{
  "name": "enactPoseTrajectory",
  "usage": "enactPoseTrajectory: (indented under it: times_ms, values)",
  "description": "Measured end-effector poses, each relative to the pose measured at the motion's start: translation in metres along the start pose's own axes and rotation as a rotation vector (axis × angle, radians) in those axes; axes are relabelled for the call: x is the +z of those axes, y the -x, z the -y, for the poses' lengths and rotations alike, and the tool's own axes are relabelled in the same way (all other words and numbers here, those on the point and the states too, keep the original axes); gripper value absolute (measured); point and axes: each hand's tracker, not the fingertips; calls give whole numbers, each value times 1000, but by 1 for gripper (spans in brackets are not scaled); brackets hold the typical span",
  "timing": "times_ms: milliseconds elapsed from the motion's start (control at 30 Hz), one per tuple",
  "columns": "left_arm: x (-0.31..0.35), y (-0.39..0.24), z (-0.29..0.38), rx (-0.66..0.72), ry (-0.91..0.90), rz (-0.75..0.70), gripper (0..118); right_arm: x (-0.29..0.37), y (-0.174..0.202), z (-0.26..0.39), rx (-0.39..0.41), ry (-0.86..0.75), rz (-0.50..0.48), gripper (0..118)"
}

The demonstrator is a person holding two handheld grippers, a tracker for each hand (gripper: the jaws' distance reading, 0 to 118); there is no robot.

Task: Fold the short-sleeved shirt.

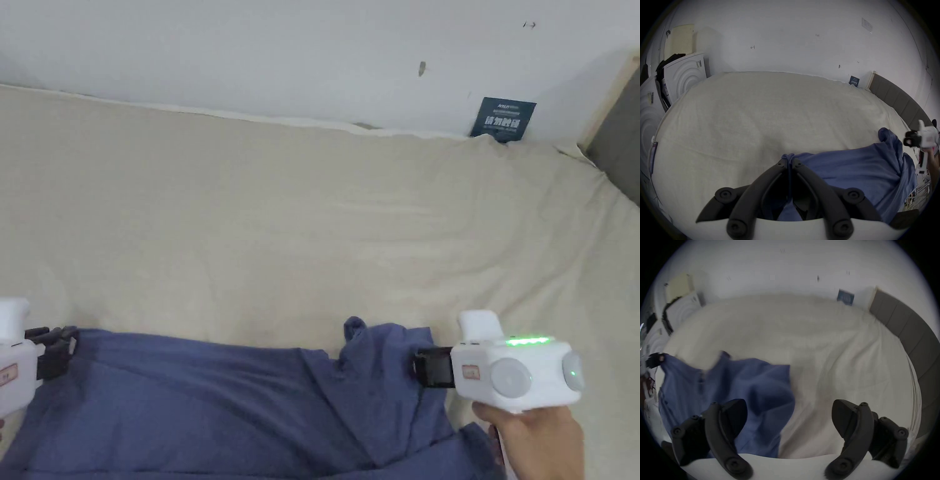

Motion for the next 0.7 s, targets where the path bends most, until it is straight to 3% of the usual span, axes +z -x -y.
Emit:
enactPoseTrajectory:
  times_ms: [33, 67, 100, 133, 167, 233, 400, 533, 633, 700]
  values:
    - [0, 1, 0, -1, 5, 2, 4, -11, 0, -7, 10, 48, -14, 98]
    - [-2, 1, 0, -8, 9, -10, 4, -12, -1, -11, -20, 65, -40, 63]
    - [-4, 2, 0, -11, 15, -7, 4, -9, -1, -13, -35, 29, -59, 19]
    - [-13, 9, -1, -9, 21, -3, 4, -9, 3, -14, -12, 16, -38, 1]
    - [-15, 11, -2, -5, 26, -2, 4, -7, 6, -13, 49, 8, 11, 1]
    - [-17, 14, -5, -8, 22, -2, 4, -4, 5, -12, 94, -17, 19, 1]
    - [-17, 8, -23, 34, -21, -7, 4, 46, -21, -20, 9, -227, 120, 1]
    - [-7, -3, -38, 24, -112, -8, 4, 69, -40, -35, -48, -273, 43, 1]
    - [4, -8, -41, 59, -146, 58, 4, 85, -48, -33, -53, -364, 104, 1]
    - [23, -15, -37, 53, -158, 53, 4, 102, -49, -19, -73, -437, 69, 1]
